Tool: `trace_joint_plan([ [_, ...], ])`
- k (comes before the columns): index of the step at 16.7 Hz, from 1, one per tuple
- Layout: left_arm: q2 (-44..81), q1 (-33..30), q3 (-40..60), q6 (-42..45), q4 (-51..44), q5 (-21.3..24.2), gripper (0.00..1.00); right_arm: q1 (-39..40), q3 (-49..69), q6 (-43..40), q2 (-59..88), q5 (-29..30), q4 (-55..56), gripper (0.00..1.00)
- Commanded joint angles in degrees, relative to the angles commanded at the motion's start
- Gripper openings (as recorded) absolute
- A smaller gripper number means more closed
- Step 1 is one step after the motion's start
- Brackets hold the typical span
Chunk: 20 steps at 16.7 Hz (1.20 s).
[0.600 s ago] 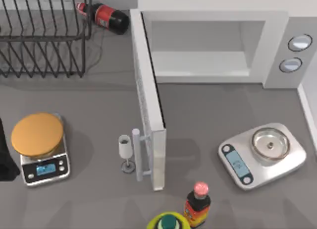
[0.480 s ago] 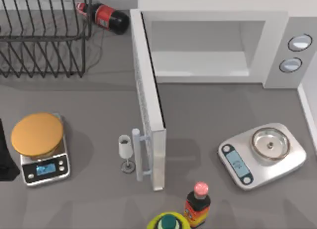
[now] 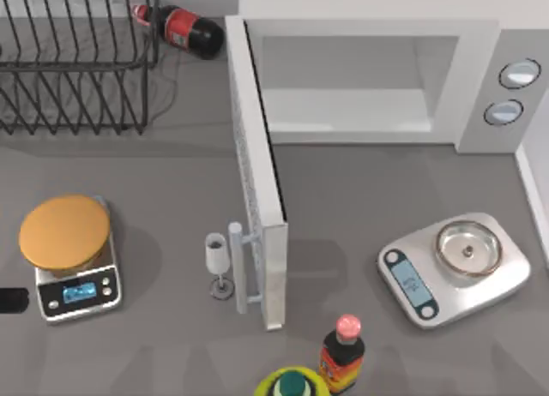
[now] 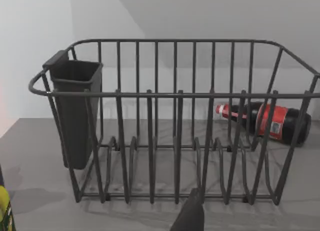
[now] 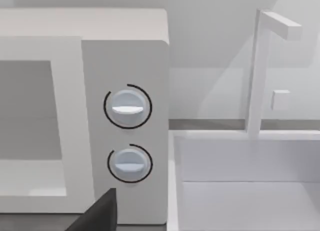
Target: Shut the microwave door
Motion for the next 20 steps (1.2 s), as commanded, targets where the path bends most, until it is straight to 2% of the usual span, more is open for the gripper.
trace_joint_plan([
  [4, 0.0, 0.0, 0.0, 0.0, 0.0, 0.0, 0.02, 0.0, 0.0, 0.0, 0.0, 0.0, 0.0, 1.0],
  [5, 0.0, 0.0, 0.0, 0.0, 0.0, 0.0, 0.0, 0.0, 0.0, 0.0, 0.0, 0.0, 0.0, 1.0],
  [15, -0.4, -0.9, 0.0, 0.0, -0.4, -0.9, 0.0, 0.0, 0.0, 0.0, 0.0, 0.0, 0.0, 1.0],
  [17, -1.5, -4.3, 0.0, 0.0, -1.5, -4.3, 0.0, 0.0, 0.0, 0.0, 0.0, 0.0, 0.0, 1.0],
  [20, -3.8, -13.0, 0.1, -0.1, -3.9, -13.0, 0.0, 0.0, 0.0, 0.0, 0.0, 0.0, 0.0, 1.0],
])
